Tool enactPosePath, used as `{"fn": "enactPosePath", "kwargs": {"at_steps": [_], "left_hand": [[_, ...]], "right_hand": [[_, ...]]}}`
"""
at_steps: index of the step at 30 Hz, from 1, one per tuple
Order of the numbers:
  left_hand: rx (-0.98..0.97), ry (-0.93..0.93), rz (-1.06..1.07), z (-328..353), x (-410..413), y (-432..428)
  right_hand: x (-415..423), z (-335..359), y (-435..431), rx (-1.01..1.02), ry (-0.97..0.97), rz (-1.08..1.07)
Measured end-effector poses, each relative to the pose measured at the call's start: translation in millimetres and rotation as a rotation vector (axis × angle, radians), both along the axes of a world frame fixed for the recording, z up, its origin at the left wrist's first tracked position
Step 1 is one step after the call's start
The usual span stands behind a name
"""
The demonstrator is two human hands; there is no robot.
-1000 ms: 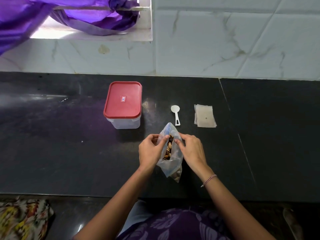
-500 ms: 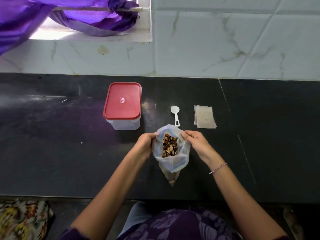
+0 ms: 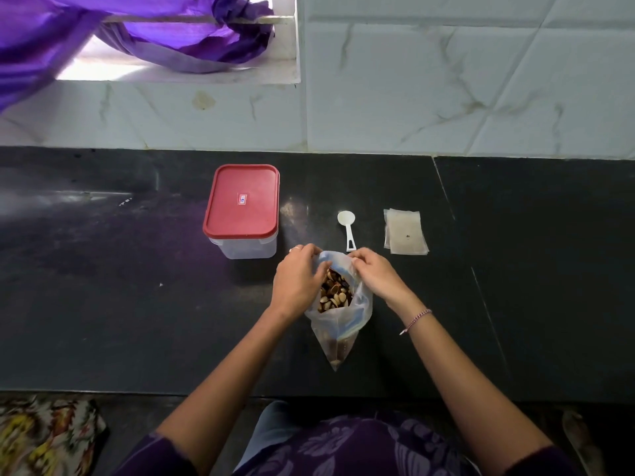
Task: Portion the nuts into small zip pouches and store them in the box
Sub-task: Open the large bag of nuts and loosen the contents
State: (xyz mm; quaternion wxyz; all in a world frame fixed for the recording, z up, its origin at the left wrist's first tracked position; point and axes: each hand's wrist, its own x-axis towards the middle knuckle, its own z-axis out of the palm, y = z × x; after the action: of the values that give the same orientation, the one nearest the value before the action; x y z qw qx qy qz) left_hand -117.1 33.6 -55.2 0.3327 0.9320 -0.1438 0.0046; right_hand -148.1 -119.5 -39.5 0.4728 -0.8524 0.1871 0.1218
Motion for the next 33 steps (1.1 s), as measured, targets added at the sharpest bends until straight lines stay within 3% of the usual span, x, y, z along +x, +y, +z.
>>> {"fn": "enactPosePath", "kwargs": {"at_steps": [3, 5, 8, 10, 12, 15, 18, 20, 26, 30, 32, 33], "left_hand": [[0.096, -0.048, 0.03, 0, 5, 0], [0.113, -0.053, 0.033, 0, 8, 0], [0.055, 0.065, 0.035, 2, 16, -1], [-0.026, 0.216, 0.03, 5, 19, -4], [-0.168, 0.398, 0.047, 10, 18, -8], [-0.42, 0.646, 0.1, 14, 17, -12], [-0.527, 0.706, 0.125, 10, 20, -17], [-0.487, 0.662, 0.14, 3, 21, -21], [-0.29, 0.455, 0.077, -7, 14, -12], [-0.087, 0.153, 0.12, 1, -13, 2], [-0.101, 0.073, 0.213, 5, -33, 6], [-0.156, 0.131, 0.25, 6, -42, 8]], "right_hand": [[-4, 3, 0, -0.102, -0.228, 0.094], [-8, 3, 2, -0.163, -0.27, 0.214], [-8, 0, 2, -0.453, -0.31, 0.326], [-5, 0, 1, -0.502, -0.346, 0.302], [-1, -1, 0, -0.402, -0.348, 0.215], [5, -7, -2, -0.089, -0.32, 0.019], [9, -16, 3, 0.177, -0.23, -0.163], [11, -20, 7, 0.214, -0.179, -0.237], [7, -20, 1, -0.025, -0.166, -0.135], [-25, -10, 3, -0.237, -0.249, -0.222], [-46, -7, 7, -0.189, -0.227, -0.305], [-55, -7, 11, -0.104, -0.186, -0.34]]}}
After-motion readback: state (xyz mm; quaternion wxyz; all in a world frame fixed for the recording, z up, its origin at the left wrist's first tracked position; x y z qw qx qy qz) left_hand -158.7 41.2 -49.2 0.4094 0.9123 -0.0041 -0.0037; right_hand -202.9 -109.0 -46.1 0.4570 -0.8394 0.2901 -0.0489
